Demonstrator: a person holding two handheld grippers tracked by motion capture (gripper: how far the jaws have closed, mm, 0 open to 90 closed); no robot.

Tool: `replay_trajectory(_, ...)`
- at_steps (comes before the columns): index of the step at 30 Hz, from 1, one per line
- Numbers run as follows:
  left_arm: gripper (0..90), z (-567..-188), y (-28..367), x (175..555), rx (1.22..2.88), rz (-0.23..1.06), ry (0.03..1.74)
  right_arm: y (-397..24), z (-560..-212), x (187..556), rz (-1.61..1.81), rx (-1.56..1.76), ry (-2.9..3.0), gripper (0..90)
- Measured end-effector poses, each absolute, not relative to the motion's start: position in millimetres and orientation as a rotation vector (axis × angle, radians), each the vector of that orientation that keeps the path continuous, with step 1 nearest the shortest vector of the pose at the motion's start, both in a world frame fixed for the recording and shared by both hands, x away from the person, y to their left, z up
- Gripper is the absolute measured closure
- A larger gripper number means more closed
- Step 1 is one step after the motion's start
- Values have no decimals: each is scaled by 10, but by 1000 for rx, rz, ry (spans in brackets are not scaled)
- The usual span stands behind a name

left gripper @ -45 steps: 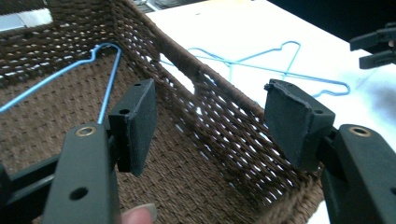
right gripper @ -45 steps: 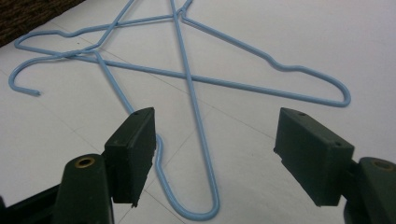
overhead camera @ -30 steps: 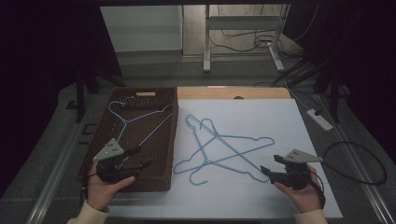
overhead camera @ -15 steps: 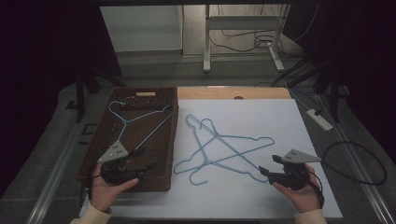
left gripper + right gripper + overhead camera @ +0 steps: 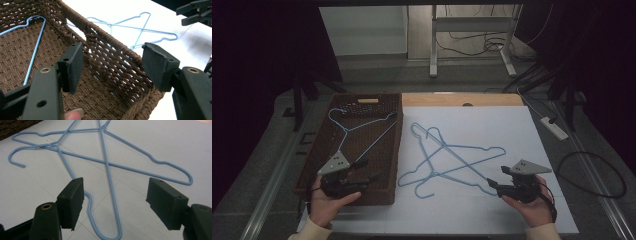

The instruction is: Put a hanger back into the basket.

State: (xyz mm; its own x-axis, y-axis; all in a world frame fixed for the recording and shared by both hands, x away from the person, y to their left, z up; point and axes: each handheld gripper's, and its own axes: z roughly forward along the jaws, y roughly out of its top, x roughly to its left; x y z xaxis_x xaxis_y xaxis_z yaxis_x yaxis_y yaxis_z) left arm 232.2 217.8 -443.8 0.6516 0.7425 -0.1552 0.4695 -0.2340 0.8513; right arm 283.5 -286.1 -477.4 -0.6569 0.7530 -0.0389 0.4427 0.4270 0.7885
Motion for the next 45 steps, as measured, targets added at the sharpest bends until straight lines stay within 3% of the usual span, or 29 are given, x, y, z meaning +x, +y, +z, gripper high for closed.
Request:
replay_trajectory(15, 352, -4459, 2128, 2325, 1905, 343, 939, -2752, -4708, 2845, 1061, 975, 2375, 322)
replay_trajectory(33, 352, -4501, 2108, 2332, 1920, 330, 939, -2062, -4741, 3262, 813, 759, 2747, 360)
replay_trajectory(45, 351, -4502, 2109, 2330, 1921, 332, 929, -1703, -4845, 3566, 670, 689, 2919, 452)
